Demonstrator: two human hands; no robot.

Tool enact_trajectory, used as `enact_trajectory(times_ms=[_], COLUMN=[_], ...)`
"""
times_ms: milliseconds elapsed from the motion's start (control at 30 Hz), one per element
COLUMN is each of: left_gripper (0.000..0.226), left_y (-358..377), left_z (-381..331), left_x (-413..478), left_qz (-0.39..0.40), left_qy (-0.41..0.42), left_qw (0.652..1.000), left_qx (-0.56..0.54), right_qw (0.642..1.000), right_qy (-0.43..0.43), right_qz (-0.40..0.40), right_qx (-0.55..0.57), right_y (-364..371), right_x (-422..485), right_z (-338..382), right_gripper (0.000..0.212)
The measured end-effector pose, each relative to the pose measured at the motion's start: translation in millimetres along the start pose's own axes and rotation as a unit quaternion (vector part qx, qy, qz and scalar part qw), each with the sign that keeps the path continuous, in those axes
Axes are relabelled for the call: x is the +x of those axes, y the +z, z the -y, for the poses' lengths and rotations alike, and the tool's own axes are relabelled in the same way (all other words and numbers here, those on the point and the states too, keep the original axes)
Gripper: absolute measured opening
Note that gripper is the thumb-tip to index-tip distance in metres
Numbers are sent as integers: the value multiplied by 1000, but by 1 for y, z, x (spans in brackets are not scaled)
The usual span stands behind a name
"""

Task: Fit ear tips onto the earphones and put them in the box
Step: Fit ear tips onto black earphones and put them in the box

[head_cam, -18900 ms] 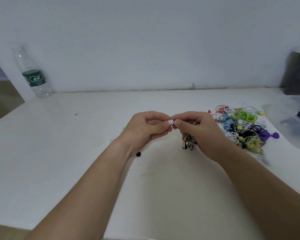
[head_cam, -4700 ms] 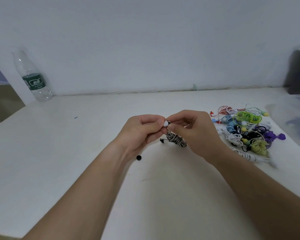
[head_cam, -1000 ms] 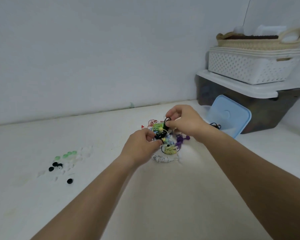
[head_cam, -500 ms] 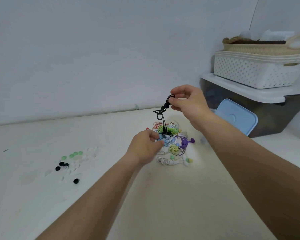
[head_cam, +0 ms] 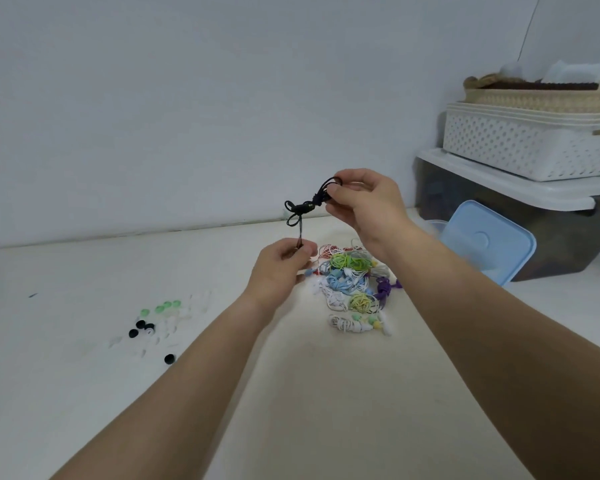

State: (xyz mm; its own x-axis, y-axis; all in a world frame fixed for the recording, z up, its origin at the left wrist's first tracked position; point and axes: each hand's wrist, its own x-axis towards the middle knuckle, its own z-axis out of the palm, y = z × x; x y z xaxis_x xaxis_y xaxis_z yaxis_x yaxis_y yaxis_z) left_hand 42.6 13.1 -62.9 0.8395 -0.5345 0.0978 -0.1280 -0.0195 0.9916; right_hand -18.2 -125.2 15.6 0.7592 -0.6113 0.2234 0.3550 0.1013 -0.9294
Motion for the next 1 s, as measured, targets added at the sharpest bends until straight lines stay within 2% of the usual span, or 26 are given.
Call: enact_trajectory(times_ms=[133, 300, 400, 500, 567, 600, 667, 700, 733, 800, 867, 933, 1000], left_gripper=[12, 18, 22, 26, 25, 24, 22, 21, 21, 21, 23, 25, 26], left_y=[-22, -62, -83, -100, -109, -113, -118, -119, -120, -122, -125, -129, -134], left_z=[-2, -1, -1, 0, 3, 4, 5, 6, 5, 5, 3, 3, 2], left_x=[-9, -23, -34, -41, -44, -45, -49, -51, -53, -55, -57, -58, -58], left_qz=[4, -23, -38, -43, -42, -41, -40, -37, -34, -24, -9, 7, 10], left_qy=[-69, -144, -153, -139, -118, -109, -97, -94, -93, -92, -82, -69, -64], left_qw=[990, 958, 955, 965, 974, 978, 984, 986, 987, 987, 990, 995, 997], left_qx=[-123, -248, -252, -220, -188, -173, -144, -134, -129, -127, -111, -77, -42], right_qw=[999, 994, 990, 975, 945, 917, 826, 789, 779, 821, 859, 862, 866], right_qy=[26, 77, 99, 101, 86, 68, -5, -52, -93, -138, -128, -114, -112], right_qz=[-36, -63, -32, 41, 89, 113, 136, 132, 129, 160, 227, 261, 255], right_qx=[8, -36, -99, -196, -301, -378, -547, -598, -607, -530, -440, -420, -416], right_y=[1, 2, 8, 17, 23, 26, 34, 38, 43, 55, 71, 82, 90], right_x=[-8, -22, -34, -46, -54, -57, -62, -65, -67, -72, -76, -78, -76], right_z=[-12, -31, -44, -56, -64, -66, -70, -71, -71, -72, -76, -84, -91], right_gripper=[15, 12, 9, 15, 15, 14, 12, 13, 16, 20, 23, 22, 17])
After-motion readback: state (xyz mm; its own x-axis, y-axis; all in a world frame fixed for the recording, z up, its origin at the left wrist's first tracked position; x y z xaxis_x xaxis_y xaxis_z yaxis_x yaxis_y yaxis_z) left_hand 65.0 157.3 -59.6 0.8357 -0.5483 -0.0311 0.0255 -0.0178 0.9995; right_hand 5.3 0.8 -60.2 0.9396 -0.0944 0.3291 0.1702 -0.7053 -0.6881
